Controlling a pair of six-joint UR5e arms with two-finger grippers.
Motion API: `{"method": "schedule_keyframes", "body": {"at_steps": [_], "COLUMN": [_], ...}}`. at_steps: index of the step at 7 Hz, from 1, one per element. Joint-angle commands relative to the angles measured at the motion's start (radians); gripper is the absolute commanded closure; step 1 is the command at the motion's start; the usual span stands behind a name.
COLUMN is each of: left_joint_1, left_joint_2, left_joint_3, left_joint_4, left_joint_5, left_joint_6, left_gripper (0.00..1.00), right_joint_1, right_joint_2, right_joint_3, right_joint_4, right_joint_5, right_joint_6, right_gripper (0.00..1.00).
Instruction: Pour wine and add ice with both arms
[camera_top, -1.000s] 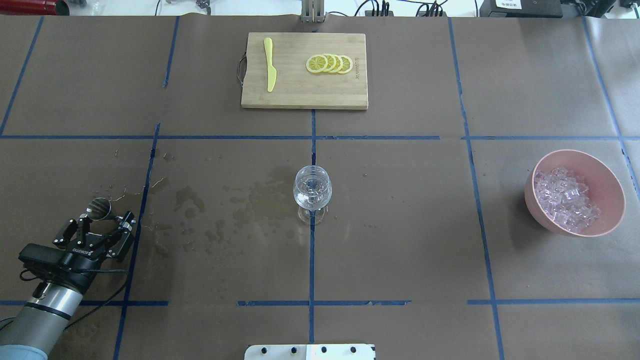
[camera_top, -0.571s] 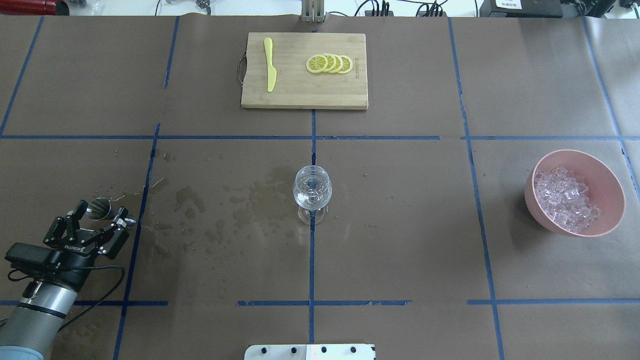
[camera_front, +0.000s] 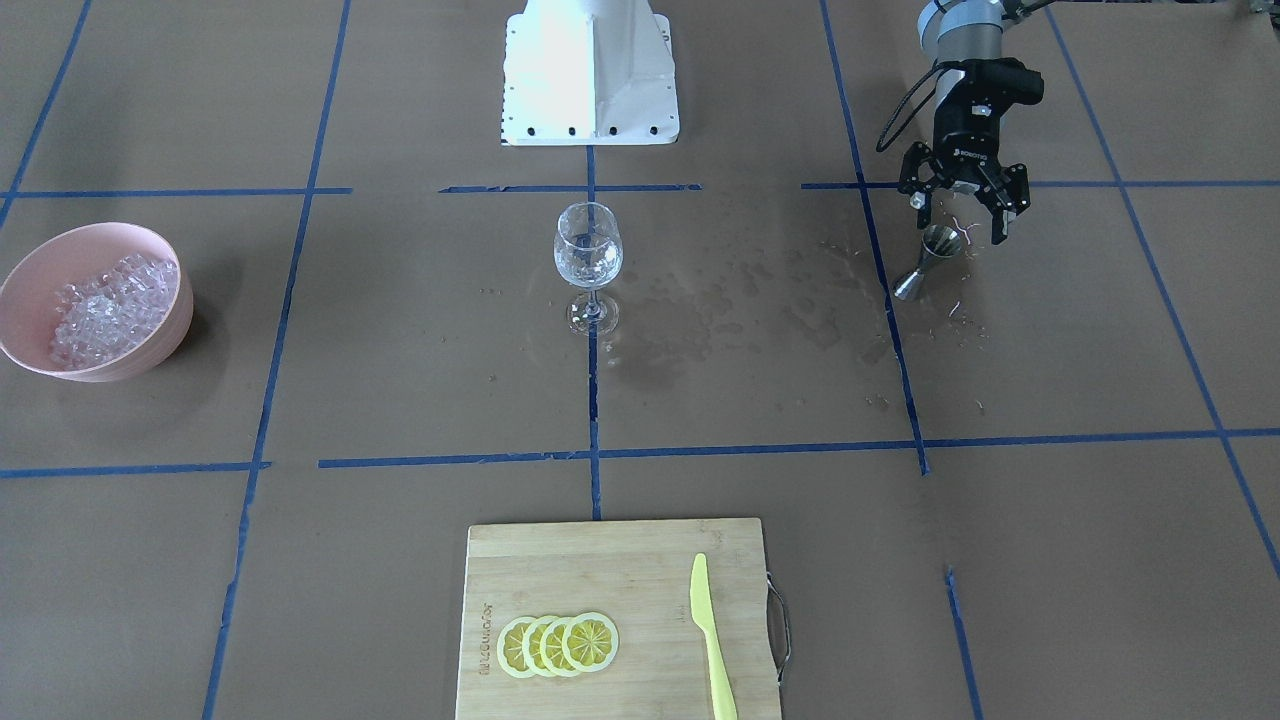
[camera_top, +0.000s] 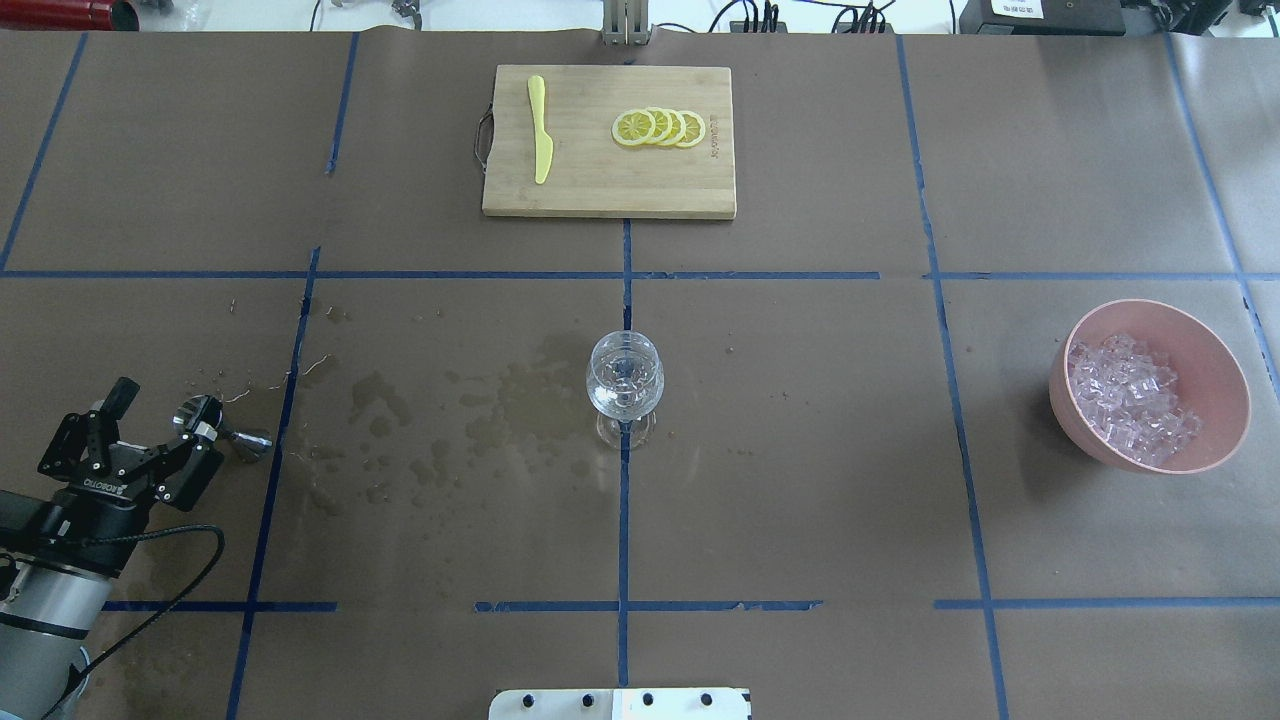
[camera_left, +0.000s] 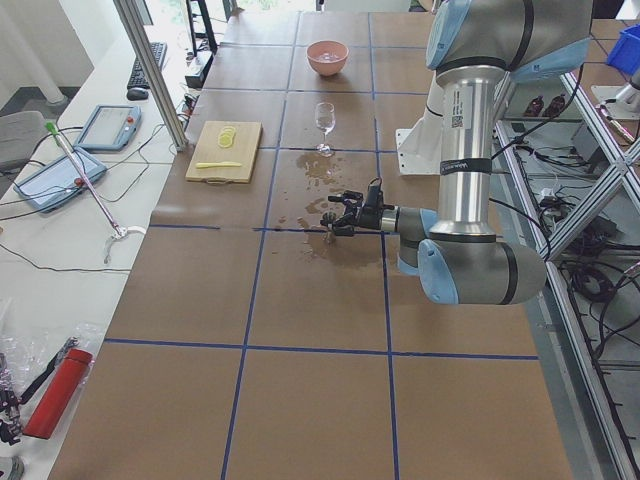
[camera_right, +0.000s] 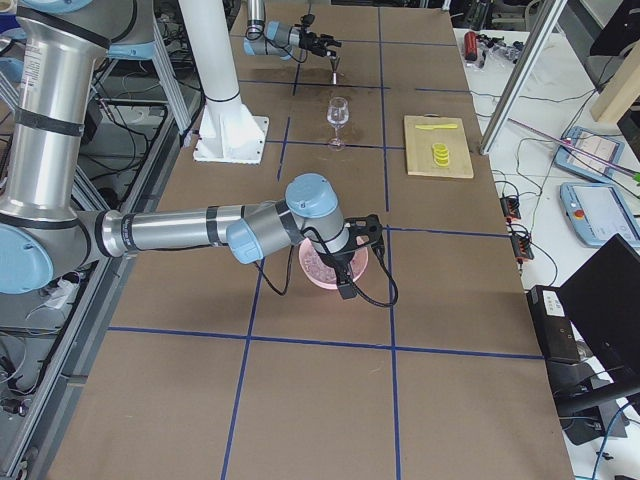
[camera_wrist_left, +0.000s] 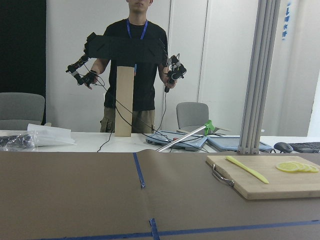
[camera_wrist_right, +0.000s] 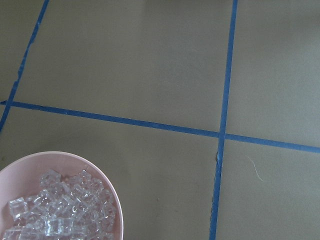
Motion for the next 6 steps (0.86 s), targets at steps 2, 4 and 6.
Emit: {"method": "schedule_keyframes", "body": {"at_steps": [2, 4, 6], "left_joint_1": [-0.043, -0.203, -0.398], "left_joint_2": [0.021, 0.040, 0.038], "left_joint_3": [-0.082, -0.082, -0.082], "left_joint_4": [-0.043, 0.012, 0.173], "left_joint_5": [-0.104, -0.306, -0.541], "left_joint_6": [0.180, 0.181, 0.180], "left_gripper": [0.00, 0.00, 0.00], "right_joint_1": [0.000, 0.000, 0.000], "right_joint_2": [0.000, 0.000, 0.000], "right_joint_3": [-0.001, -0.001, -0.001], "right_joint_4": [-0.001, 0.000, 0.000], "right_joint_5": [0.000, 0.000, 0.000], "right_joint_6": [0.000, -0.001, -0.001], "right_gripper": [0.00, 0.00, 0.00]}}
